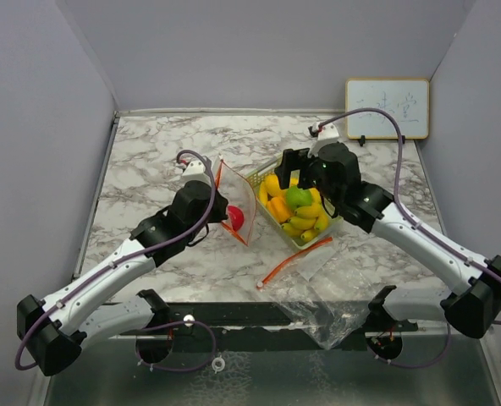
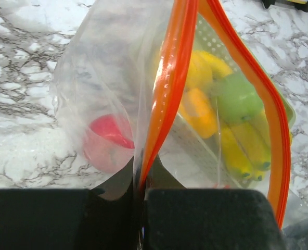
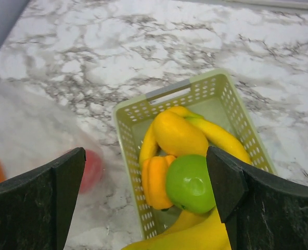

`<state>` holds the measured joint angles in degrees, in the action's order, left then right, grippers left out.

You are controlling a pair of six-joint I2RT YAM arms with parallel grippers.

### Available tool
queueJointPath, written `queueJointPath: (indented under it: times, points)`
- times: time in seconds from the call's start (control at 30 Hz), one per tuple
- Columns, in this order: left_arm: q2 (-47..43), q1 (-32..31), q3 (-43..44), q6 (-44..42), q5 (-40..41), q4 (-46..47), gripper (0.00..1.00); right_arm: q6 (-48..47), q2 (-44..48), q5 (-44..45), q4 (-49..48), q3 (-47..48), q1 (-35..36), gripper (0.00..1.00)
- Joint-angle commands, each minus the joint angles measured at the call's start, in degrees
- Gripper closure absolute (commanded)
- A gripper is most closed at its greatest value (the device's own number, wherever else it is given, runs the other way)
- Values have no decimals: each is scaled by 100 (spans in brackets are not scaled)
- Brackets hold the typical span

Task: Place the food in the zip-top bag and seal the zipper
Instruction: Pick up the fake fruit from the bin.

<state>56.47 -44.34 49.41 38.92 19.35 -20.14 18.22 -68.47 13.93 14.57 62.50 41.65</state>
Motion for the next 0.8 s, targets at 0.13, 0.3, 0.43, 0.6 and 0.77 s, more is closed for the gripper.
queueJointPath:
  times: [0.13,0.3,0.43,0.6,0.77]
  points:
    - [-624,6,-377,-121,213,137,100,285,-1246,411,746,344,-709,0]
    - [-550,8,-515,-266,45,414,100,3,-1861,-165,874,438,-919,0]
    - [-404,9,-709,-378,6,837,100,-159,-2249,-863,707,372,-930,0]
    - [42,5,-742,-482,-84,1194,100,-170,-2649,-1067,648,373,-937,17]
    - [327,5,-684,-548,-109,1225,100,-138,-2550,-637,783,372,-939,60]
